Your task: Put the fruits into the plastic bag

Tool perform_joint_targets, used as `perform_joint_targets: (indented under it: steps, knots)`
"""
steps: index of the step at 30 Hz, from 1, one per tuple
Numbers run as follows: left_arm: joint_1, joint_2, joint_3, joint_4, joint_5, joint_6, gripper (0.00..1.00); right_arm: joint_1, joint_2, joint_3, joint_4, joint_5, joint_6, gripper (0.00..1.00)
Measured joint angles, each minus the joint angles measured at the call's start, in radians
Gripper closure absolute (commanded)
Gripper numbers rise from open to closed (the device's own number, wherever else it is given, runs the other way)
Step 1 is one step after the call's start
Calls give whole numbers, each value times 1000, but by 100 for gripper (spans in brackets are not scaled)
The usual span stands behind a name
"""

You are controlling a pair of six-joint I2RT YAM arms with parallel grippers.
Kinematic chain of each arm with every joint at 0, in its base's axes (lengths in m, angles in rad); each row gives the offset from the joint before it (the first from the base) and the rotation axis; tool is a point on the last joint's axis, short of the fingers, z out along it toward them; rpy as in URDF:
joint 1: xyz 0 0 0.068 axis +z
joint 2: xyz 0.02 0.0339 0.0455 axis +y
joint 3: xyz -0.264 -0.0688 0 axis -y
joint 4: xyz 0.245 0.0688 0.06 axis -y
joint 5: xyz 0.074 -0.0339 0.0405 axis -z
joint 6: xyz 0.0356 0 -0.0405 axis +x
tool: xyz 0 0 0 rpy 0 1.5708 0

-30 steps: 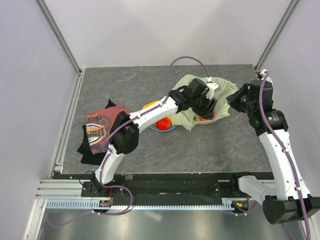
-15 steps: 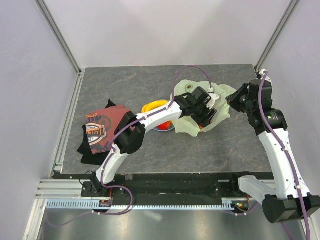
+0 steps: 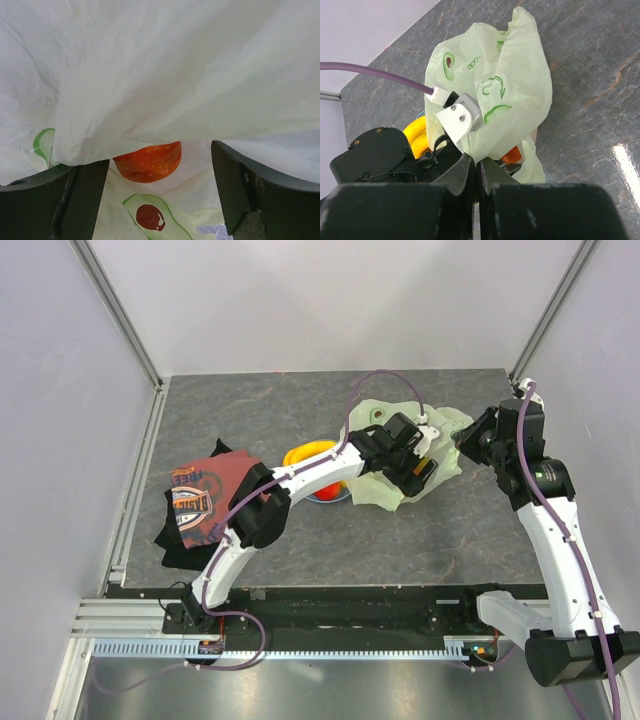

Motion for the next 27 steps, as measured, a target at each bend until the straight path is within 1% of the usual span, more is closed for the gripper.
perform_joint_targets:
  steps: [6, 12, 16, 20, 27]
  knots:
    - [0, -14, 36, -7, 1, 0, 10, 0, 0, 0, 0, 12, 0, 93]
    - [0, -132, 29, -4, 21, -1, 10, 0, 0, 0, 0, 23, 0, 93]
    - [0, -269, -53, 4, 27, 0, 11, 0, 1, 0, 0, 29, 0, 93]
    - [-2, -366, -144, -1, 19, 0, 11, 0, 5, 0, 0, 32, -1, 92]
    - [-39, -408, -259, -55, -45, 0, 12, 0, 8, 0, 0, 34, -1, 92]
